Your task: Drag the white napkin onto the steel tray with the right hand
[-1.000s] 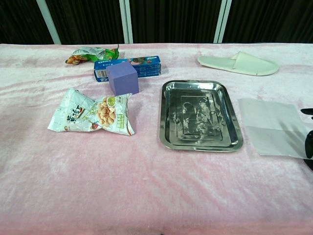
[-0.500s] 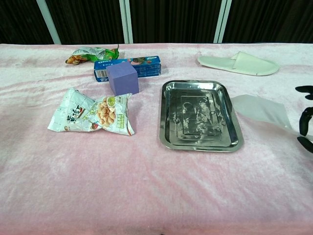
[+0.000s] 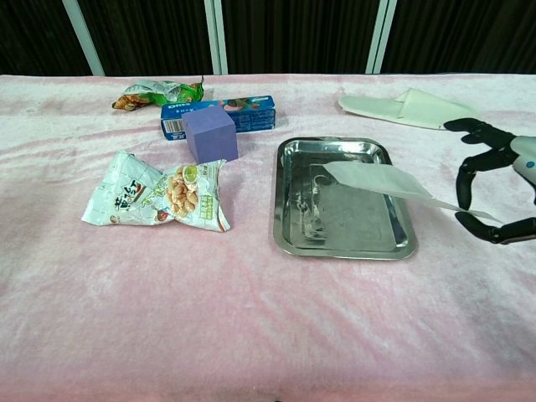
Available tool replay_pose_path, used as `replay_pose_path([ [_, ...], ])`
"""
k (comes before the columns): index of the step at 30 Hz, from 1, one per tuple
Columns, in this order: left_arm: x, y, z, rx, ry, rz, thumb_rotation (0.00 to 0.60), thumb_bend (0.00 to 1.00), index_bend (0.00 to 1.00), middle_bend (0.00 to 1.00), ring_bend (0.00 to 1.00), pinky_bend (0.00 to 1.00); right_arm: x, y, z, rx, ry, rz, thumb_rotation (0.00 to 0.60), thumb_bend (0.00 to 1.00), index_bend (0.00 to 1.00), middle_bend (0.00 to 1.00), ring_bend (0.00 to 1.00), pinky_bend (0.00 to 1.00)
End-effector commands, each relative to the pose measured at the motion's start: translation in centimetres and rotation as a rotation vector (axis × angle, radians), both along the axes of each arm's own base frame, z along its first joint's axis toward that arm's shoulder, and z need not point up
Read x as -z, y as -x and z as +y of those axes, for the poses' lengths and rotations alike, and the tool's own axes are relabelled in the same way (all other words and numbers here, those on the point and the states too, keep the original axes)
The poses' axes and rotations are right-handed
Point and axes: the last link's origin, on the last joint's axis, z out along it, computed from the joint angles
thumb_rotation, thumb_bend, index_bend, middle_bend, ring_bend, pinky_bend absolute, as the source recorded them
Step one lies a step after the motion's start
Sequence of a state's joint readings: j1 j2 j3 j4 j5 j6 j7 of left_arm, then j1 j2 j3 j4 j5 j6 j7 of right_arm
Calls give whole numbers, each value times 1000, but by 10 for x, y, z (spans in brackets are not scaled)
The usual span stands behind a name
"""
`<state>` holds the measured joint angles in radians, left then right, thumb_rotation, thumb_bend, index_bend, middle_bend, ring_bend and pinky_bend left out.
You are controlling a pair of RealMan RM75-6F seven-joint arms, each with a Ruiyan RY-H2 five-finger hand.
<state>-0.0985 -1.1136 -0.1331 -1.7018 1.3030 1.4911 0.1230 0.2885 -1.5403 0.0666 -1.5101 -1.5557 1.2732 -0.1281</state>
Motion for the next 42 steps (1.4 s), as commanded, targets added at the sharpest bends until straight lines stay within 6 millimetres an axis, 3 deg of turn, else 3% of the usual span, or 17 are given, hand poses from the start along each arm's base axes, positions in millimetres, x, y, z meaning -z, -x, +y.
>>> replay_pose_path([
  [1,0,0,0,0,1,0,600,372,179,80,1,7,15,-17,-6,-53,5,67,600,412,708,31,88,186],
  [11,1,0,1,-2,6,-2,600,372,179,80,2,7,28,-40,-14,-37,-13,174,600,412,714,31,88,186],
  [26,1,0,1,-4,8,0,600,373,179,80,1,7,42,-68,-27,178,-71,219,600,433,733,31,89,186],
  [42,2,0,0,-5,10,1,600,373,179,80,1,6,54,-64,-39,147,-72,264,600,437,735,30,90,186],
])
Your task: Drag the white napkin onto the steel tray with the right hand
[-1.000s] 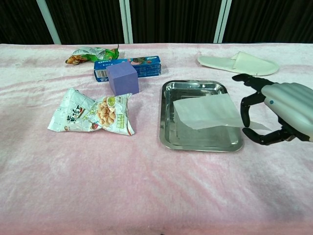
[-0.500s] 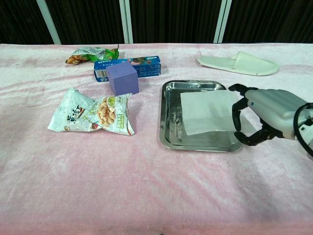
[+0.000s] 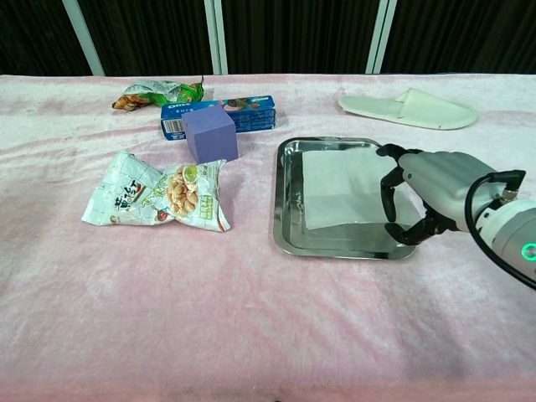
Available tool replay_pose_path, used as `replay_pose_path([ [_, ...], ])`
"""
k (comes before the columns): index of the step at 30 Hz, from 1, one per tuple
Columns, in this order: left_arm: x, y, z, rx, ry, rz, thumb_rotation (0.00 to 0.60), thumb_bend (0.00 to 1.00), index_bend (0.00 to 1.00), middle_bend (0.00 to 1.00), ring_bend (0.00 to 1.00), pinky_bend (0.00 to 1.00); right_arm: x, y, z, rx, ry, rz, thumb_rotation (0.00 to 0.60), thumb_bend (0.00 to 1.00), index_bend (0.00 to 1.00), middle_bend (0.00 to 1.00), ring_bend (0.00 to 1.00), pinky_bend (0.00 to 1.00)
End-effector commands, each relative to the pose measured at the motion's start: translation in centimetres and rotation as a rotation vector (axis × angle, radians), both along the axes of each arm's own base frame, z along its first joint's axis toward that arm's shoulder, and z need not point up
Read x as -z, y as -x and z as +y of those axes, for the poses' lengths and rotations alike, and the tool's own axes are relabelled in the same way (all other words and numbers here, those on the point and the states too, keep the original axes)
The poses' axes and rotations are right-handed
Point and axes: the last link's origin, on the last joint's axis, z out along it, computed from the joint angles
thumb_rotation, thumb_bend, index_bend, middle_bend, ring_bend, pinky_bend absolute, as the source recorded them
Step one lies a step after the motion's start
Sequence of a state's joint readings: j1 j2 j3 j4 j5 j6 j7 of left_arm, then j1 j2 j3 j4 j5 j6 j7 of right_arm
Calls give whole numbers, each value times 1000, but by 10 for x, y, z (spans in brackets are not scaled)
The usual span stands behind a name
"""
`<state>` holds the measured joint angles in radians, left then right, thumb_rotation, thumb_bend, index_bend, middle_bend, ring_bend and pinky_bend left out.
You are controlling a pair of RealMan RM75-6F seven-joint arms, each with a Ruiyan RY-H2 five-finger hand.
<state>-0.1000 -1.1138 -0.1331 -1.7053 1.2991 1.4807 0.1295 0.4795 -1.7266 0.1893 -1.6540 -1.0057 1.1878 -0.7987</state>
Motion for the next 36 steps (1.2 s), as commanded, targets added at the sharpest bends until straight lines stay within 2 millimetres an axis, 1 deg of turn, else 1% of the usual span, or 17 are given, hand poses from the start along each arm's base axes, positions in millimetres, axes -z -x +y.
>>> replay_pose_path([
  [1,0,0,0,1,1,1,600,373,179,80,1,6,1,2,-2,-6,-4,3,600,436,735,30,90,186],
  [17,0,0,1,1,0,-3,600,373,179,80,2,7,10,6,-10,-3,-27,13,600,437,738,30,90,186],
  [22,0,0,1,-1,1,-2,600,373,179,80,1,6,14,7,-11,8,-34,14,600,438,738,30,90,186],
  [29,0,0,1,-3,2,-3,600,373,179,80,2,7,17,3,-11,9,-35,-4,600,437,738,30,90,186],
  [36,0,0,1,-2,1,-4,600,373,179,80,1,7,19,6,-11,18,-36,3,600,437,738,30,90,186],
])
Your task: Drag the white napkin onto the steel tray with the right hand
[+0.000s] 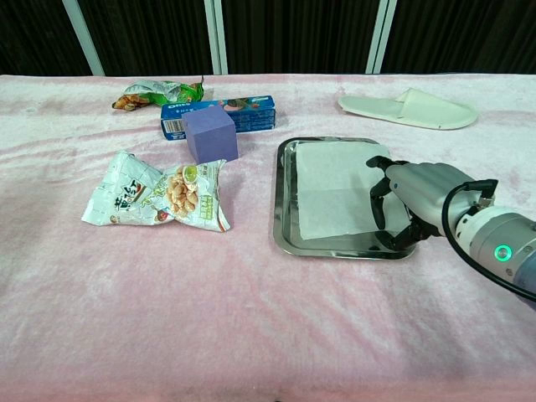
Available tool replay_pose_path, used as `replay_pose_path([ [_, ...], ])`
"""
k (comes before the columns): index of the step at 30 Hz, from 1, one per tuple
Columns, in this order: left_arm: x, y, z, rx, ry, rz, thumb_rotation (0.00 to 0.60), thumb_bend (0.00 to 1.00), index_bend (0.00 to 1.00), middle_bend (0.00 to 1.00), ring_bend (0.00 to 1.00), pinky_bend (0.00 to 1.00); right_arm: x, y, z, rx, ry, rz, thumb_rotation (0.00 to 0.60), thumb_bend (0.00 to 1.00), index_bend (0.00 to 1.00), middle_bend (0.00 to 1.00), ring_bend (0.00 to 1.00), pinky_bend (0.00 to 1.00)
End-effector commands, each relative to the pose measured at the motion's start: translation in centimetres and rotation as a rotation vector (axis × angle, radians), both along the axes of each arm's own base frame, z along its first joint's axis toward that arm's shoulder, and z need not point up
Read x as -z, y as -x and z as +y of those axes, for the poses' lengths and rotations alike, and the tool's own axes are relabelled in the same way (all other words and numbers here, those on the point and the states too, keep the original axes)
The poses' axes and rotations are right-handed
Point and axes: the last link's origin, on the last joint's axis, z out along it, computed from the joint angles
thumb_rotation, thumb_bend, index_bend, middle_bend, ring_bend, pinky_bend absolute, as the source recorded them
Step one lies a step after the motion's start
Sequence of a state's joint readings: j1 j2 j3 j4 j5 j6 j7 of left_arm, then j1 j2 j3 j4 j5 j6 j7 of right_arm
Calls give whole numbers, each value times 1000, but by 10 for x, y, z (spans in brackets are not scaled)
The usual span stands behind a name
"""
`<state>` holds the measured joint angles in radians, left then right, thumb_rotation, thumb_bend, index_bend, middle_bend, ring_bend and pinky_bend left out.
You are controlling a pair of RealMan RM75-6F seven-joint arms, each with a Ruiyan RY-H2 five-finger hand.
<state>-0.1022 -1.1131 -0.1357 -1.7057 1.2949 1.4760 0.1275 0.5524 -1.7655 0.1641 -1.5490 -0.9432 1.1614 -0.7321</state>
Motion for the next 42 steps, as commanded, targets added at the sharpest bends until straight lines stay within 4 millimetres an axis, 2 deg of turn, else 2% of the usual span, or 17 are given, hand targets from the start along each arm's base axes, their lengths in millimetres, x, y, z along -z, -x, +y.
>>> replay_pose_path([
  [1,0,0,0,0,1,0,600,373,179,80,1,6,1,0,1,1,-5,1,600,437,738,30,90,186],
  [24,1,0,1,0,1,-2,600,373,179,80,2,7,7,0,2,6,-30,-2,600,437,733,30,90,186],
  [32,1,0,1,0,2,-2,600,373,179,80,1,7,6,0,2,3,-27,-4,600,438,590,27,90,186],
  [42,1,-1,1,1,2,-2,600,373,179,80,2,6,7,-2,0,0,-14,-20,600,433,498,26,90,186],
])
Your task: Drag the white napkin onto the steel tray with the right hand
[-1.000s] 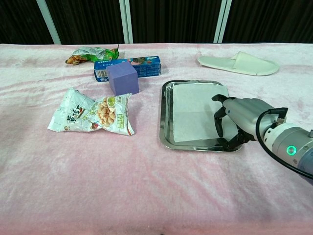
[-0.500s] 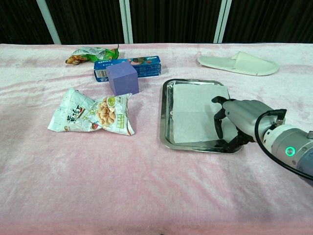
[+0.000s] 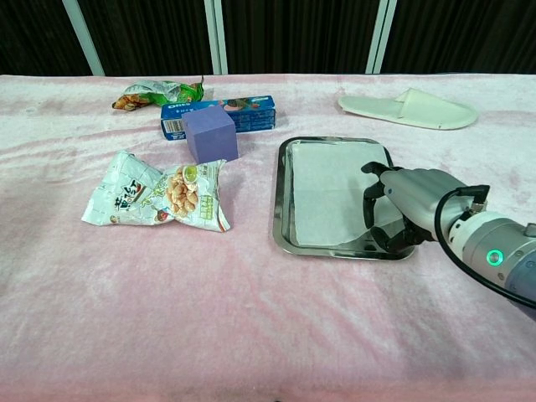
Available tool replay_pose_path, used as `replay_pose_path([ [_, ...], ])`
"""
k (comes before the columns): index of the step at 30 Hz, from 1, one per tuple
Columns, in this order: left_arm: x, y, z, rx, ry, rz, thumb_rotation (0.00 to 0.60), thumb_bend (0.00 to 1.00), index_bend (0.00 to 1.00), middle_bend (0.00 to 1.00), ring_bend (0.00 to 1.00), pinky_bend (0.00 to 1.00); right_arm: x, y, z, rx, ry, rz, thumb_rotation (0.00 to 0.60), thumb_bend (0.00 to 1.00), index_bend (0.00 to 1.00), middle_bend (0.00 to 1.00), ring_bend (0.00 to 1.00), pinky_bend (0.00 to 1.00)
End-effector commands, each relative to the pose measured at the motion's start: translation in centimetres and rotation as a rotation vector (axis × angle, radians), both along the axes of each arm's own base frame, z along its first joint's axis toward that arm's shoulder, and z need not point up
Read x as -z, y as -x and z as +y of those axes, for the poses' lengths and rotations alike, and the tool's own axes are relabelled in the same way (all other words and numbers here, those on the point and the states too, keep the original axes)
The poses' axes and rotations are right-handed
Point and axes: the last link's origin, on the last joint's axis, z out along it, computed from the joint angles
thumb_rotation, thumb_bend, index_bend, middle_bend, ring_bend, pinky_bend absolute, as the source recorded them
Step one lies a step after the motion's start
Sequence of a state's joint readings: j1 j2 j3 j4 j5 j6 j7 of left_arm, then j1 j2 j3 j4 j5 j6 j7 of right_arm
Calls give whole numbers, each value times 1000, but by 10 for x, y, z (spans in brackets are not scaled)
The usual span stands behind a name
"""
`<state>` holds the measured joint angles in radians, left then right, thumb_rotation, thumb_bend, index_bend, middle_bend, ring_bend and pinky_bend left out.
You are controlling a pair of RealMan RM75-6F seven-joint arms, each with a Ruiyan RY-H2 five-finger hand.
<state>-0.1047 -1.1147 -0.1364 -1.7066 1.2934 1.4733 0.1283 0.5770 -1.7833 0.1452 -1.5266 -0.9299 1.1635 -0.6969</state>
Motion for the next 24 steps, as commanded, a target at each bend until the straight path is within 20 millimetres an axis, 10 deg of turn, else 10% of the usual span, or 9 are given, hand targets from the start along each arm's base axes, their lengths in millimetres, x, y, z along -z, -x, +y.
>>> replay_pose_path([
  [1,0,0,0,0,0,0,600,373,179,80,1,6,0,0,0,-2,2,0,600,427,482,26,90,186],
  [24,0,0,0,-3,0,-2,600,373,179,80,2,7,-1,-6,9,-5,-32,-28,600,410,486,24,87,186],
])
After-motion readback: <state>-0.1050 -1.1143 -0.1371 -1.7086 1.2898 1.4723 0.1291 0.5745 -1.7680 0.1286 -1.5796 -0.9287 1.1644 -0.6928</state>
